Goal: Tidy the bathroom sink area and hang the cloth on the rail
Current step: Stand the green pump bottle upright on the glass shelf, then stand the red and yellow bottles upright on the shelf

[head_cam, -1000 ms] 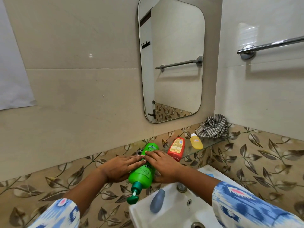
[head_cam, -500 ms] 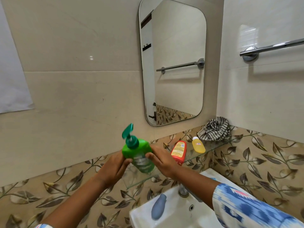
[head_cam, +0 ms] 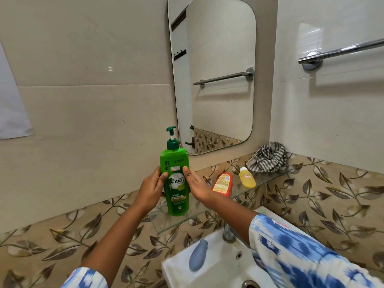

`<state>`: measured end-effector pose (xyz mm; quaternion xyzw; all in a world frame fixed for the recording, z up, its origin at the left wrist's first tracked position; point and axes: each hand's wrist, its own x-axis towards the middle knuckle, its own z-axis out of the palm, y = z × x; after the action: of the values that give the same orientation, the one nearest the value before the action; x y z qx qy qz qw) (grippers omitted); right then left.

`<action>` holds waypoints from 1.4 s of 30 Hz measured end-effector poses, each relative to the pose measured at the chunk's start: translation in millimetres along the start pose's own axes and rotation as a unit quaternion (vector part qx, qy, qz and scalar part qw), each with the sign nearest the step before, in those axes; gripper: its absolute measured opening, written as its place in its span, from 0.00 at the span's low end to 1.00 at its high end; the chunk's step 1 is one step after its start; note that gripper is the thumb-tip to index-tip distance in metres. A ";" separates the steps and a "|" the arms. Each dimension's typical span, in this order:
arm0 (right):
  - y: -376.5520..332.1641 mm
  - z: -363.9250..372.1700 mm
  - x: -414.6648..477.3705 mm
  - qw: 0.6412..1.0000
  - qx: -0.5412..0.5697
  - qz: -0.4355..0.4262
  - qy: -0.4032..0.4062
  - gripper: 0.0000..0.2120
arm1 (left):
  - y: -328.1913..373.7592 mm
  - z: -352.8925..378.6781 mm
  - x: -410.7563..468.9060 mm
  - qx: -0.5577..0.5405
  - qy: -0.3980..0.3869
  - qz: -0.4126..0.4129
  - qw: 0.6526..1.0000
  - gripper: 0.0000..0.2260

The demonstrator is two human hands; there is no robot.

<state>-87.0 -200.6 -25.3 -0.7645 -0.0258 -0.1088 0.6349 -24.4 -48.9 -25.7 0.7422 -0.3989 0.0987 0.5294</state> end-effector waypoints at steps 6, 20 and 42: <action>-2.2 -9.7 -7.6 0.998 -0.032 0.029 -0.055 0.25 | -8.1 12.1 -8.6 -0.028 0.045 -0.007 0.999 0.14; 30.3 -120.0 -10.9 0.883 -0.458 -0.014 0.101 0.16 | 12.8 110.3 -39.5 0.434 0.046 0.334 0.836 0.19; 64.1 -115.9 -23.8 0.923 -0.332 -0.126 0.149 0.24 | 62.4 112.9 6.9 0.365 -0.022 0.231 0.901 0.15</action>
<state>-114.4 -323.7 -72.2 -0.8966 0.0107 -0.3032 0.3226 -94.5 -157.4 -25.1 0.7722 -0.5072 0.3406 0.1745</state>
